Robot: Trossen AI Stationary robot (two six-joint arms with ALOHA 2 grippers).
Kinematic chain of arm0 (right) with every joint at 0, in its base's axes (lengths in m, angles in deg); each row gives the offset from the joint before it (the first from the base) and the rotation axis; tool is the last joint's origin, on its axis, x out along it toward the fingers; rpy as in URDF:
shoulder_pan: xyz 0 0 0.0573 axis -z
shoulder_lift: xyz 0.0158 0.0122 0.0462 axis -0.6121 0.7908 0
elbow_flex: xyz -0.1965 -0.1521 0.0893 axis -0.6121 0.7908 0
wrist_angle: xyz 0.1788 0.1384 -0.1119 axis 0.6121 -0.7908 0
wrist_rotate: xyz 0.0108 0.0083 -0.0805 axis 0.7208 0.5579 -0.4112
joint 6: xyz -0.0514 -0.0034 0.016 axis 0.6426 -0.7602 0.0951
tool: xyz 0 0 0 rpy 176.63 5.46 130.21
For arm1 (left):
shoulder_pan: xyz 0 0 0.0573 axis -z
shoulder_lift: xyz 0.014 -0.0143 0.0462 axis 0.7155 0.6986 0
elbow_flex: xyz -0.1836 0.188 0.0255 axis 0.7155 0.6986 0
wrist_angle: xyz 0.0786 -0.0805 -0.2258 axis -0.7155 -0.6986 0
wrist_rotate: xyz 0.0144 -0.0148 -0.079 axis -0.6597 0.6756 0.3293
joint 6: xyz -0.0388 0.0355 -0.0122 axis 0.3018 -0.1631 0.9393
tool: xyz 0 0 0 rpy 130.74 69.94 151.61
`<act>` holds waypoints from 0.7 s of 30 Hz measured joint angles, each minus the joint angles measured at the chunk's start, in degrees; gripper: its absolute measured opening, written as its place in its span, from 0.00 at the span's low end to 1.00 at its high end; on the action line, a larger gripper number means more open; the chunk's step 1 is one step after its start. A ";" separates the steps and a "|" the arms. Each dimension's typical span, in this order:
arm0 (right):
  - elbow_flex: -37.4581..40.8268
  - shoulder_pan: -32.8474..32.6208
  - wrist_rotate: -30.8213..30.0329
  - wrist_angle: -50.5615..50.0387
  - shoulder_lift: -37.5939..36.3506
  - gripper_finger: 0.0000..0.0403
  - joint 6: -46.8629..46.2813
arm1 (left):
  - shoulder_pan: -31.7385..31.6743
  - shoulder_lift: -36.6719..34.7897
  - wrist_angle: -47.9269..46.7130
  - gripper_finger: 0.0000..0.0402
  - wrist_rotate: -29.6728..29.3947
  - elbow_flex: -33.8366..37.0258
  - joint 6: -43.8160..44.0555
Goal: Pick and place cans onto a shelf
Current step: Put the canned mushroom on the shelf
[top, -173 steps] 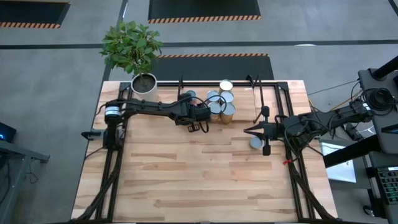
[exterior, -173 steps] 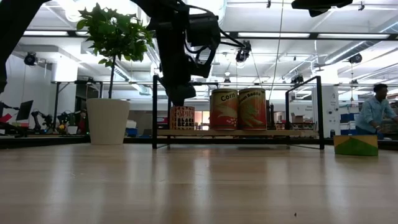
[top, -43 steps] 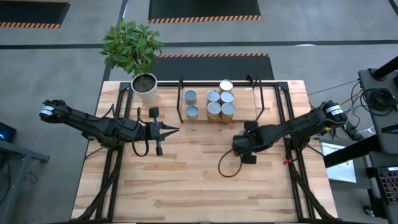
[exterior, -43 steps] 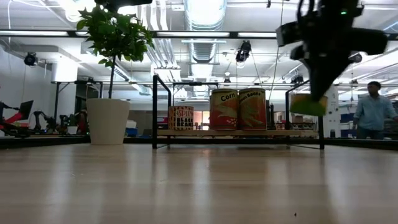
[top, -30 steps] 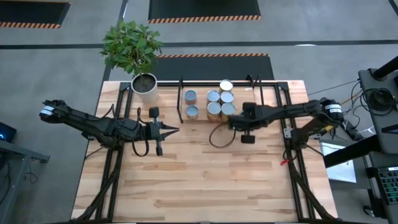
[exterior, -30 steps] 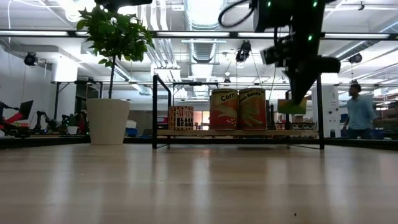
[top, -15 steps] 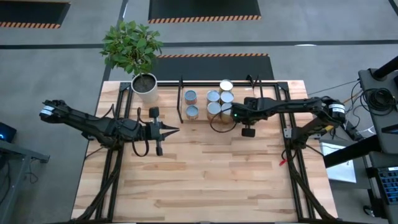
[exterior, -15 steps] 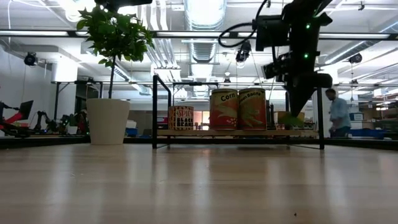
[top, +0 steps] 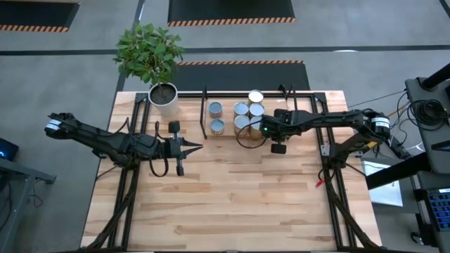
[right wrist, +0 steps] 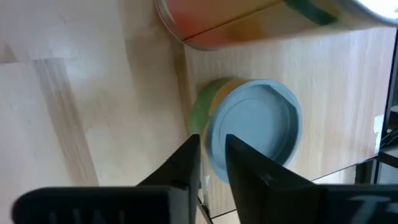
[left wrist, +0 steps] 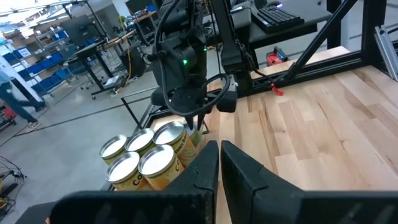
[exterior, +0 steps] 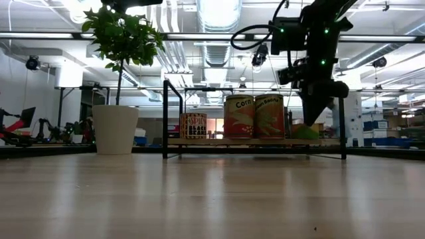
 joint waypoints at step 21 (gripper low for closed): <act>0.15 0.13 0.33 0.40 -1.40 0.10 0.56 | 0.00 0.02 0.00 0.00 0.00 0.00 0.02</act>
